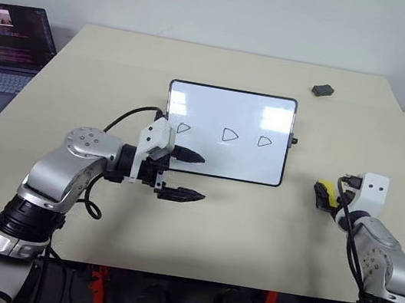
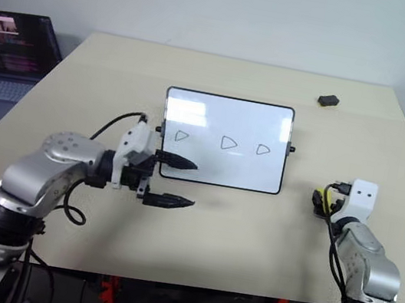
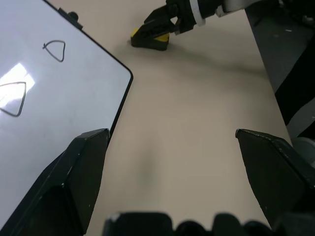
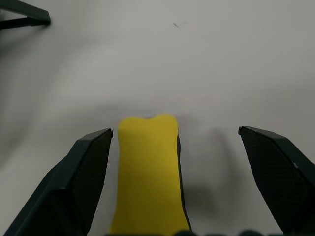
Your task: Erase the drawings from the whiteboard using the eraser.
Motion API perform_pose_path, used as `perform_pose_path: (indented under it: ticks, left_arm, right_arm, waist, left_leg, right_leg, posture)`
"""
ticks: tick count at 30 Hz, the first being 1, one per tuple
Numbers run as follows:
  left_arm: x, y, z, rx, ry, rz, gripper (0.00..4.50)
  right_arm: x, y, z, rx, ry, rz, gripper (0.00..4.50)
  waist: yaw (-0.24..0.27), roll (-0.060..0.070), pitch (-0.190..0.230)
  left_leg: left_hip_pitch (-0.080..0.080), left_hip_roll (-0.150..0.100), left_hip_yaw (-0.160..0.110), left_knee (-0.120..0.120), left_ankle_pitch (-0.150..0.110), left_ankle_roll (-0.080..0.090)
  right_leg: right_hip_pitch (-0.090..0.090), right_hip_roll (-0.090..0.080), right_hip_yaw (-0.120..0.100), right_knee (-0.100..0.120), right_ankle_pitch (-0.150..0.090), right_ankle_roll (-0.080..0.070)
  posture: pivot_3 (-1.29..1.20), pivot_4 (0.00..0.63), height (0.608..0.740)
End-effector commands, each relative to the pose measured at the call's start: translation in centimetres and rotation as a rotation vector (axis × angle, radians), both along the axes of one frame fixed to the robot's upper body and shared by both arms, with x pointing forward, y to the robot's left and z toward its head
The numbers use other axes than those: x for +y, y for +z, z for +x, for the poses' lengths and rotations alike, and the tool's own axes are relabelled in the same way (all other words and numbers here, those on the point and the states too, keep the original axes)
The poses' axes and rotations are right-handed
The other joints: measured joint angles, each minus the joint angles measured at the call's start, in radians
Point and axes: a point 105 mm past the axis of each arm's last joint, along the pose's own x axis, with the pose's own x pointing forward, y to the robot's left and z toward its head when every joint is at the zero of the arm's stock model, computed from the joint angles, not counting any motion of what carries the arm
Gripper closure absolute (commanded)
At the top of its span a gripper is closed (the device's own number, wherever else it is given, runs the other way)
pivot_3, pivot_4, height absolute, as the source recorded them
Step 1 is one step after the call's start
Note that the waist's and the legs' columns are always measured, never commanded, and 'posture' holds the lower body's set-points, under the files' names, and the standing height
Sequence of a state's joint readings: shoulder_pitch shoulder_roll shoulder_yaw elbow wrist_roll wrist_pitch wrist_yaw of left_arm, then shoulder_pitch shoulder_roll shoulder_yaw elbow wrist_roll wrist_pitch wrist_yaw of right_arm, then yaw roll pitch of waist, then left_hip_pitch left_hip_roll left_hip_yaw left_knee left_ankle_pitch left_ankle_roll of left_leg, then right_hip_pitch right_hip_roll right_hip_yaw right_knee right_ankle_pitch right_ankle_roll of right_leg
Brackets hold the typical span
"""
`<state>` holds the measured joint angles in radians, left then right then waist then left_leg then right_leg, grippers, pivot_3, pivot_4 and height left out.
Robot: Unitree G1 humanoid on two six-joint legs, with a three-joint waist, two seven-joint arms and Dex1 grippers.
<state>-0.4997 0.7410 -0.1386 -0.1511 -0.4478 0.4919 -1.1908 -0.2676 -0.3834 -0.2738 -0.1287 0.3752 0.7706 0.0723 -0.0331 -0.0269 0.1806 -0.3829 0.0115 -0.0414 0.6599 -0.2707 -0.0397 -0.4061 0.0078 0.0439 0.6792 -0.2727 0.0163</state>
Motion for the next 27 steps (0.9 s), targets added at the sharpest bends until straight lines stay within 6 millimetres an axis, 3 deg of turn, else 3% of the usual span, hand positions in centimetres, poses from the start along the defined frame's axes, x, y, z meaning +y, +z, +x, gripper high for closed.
perform_pose_path:
  ticks: [1,10,13,20,21,27]
  left_arm:
    - [0.4,0.3,0.0,-0.029,-0.003,0.011,0.00]
    - [1.0,0.0,0.1,-0.034,0.019,0.027,0.00]
    - [1.1,0.0,0.1,-0.033,0.021,0.029,0.00]
    - [1.1,0.0,0.1,-0.034,0.026,0.031,0.00]
    - [1.0,0.0,0.1,-0.035,0.027,0.031,0.00]
    - [1.2,0.5,0.4,-0.047,0.087,0.010,0.00]
  right_arm:
    - [0.1,1.0,0.6,-0.048,0.008,-0.003,0.01]
    - [0.2,0.5,0.7,-0.032,0.019,0.003,0.01]
    - [0.3,0.5,0.8,-0.029,0.021,0.002,0.61]
    - [0.4,0.2,0.9,-0.016,0.027,0.003,3.13]
    - [0.4,0.2,0.9,-0.018,0.026,0.002,3.30]
    - [0.2,1.3,0.8,-0.064,0.034,-0.005,3.31]
  waist:
    - [0.000,0.000,0.000]
    - [0.000,0.000,0.000]
    - [0.000,0.000,0.000]
    - [0.000,0.000,0.000]
    - [0.000,0.000,0.000]
    - [0.000,0.000,0.000]
  left_leg:
    - [0.000,0.000,0.000,0.000,0.000,0.000]
    - [0.000,0.000,0.000,0.000,0.000,0.000]
    - [0.000,0.000,0.000,0.000,0.000,0.000]
    - [0.000,0.000,0.000,0.000,0.000,0.000]
    - [0.000,0.000,0.000,0.000,0.000,0.000]
    - [0.000,0.000,0.000,0.000,0.000,0.000]
  right_leg:
    - [0.000,0.000,0.000,0.000,0.000,0.000]
    - [0.000,0.000,0.000,0.000,0.000,0.000]
    - [0.000,0.000,0.000,0.000,0.000,0.000]
    - [0.000,0.000,0.000,0.000,0.000,0.000]
    - [0.000,0.000,0.000,0.000,0.000,0.000]
    - [0.000,0.000,0.000,0.000,0.000,0.000]
  posture:
    - [0.00,0.150,0.740]
    - [0.00,0.150,0.740]
    - [0.00,0.150,0.740]
    - [0.00,0.150,0.740]
    - [0.00,0.150,0.740]
    - [0.00,0.150,0.740]
